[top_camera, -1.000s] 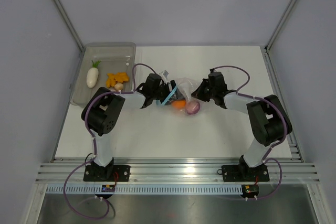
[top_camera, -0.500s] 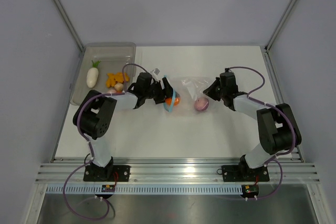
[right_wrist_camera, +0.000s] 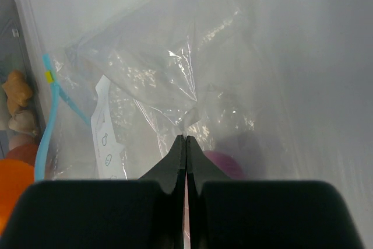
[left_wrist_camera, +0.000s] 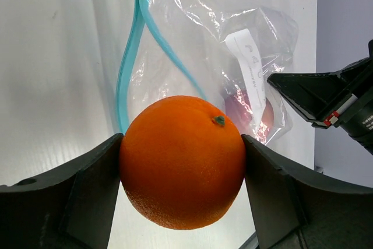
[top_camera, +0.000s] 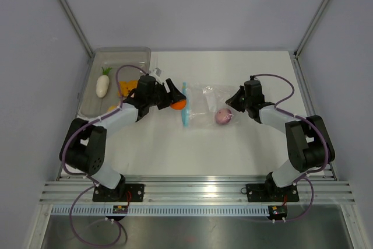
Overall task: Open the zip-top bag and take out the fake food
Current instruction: Pick up the fake fruit from the zipper food storage bag, then place the fake fruit in the bin.
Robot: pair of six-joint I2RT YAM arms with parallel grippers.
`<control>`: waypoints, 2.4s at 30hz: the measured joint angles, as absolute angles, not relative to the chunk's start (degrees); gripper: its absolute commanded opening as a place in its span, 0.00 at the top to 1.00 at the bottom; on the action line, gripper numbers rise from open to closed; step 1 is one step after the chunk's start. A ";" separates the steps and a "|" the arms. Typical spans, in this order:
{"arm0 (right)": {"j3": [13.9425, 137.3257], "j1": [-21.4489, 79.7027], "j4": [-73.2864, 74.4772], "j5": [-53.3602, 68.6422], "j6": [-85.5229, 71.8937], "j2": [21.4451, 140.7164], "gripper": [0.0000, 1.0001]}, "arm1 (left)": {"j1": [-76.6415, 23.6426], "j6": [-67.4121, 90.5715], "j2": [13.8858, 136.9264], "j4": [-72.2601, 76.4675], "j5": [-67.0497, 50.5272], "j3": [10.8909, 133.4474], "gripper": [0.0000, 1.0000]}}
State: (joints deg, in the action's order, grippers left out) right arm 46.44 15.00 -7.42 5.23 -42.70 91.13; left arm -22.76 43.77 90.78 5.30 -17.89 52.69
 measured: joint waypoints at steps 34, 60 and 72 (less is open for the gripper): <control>46.44 14.98 -7.94 7.16 -42.68 91.13 1.00 | 7.88 55.61 60.16 2.35 -11.27 34.35 0.28; 46.04 14.98 -9.96 10.46 -42.92 92.12 1.00 | 12.88 60.93 74.41 -1.50 -3.25 40.53 0.01; 46.04 14.98 -10.70 11.55 -42.89 92.14 1.00 | 9.96 55.44 67.35 -6.55 -2.79 42.70 0.04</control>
